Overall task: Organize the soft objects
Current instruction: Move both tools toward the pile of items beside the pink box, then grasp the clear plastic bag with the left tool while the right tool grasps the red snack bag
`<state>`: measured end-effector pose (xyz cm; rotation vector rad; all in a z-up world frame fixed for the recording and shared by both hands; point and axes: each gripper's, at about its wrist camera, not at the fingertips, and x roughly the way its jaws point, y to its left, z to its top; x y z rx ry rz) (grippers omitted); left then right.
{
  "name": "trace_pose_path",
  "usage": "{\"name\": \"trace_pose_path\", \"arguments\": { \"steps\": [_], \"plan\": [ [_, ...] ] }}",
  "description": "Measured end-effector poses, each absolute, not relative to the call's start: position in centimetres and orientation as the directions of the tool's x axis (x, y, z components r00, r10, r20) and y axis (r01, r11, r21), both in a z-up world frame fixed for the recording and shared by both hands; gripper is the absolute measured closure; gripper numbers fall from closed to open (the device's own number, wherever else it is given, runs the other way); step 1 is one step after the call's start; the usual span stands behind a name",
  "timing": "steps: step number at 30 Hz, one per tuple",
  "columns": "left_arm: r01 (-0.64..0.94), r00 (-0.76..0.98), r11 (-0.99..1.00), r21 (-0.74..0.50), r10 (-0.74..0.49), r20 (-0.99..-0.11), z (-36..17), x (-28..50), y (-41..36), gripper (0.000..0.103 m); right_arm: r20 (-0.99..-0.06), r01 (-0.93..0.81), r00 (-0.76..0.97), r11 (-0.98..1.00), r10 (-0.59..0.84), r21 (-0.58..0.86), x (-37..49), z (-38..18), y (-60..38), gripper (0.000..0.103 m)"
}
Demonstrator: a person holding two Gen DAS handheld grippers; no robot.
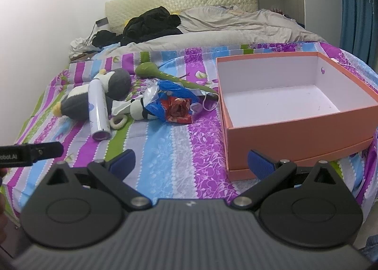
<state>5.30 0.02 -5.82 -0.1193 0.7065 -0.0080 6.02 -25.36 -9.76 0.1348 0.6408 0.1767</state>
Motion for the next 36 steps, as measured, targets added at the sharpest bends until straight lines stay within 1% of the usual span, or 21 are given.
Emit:
{"name": "trace_pose_path", "arguments": {
  "steps": [15,18,27,33,36],
  "plan": [
    [-0.034,0.743,0.994,-0.107,-0.046,-0.668,-7.8,7.1,0.1,0.0,-0.585,-0.106,0.784,0.974,0.207,0.202,7.2,-11.5,-25.7,0.0],
    [-0.029,0.738,0.994,-0.109,-0.052,-0.673,-8.4,8.1,0.0,0.0,-0.584,-0.07,0.793,0.978,0.174,0.198,8.0,-12.0,-26.0,0.0],
    [-0.033,0.726,0.991,-0.133,-0.067,-0.684,-11.1,11.6,-0.3,0.0,-0.528,-0.012,0.837,0.971,0.14,0.24,10.8,-13.4,-27.3,0.0],
    [-0.035,0.713,0.986,-0.163,-0.089,-0.695,-12.8,13.6,-0.3,0.0,-0.533,0.04,0.843,0.977,0.08,0.209,12.3,-14.7,-27.3,0.0],
    [-0.036,0.712,0.985,-0.167,-0.091,-0.696,-13.5,14.5,-0.5,0.0,-0.524,0.016,0.847,0.98,0.091,0.197,12.5,-14.7,-26.8,0.0]
  ]
}}
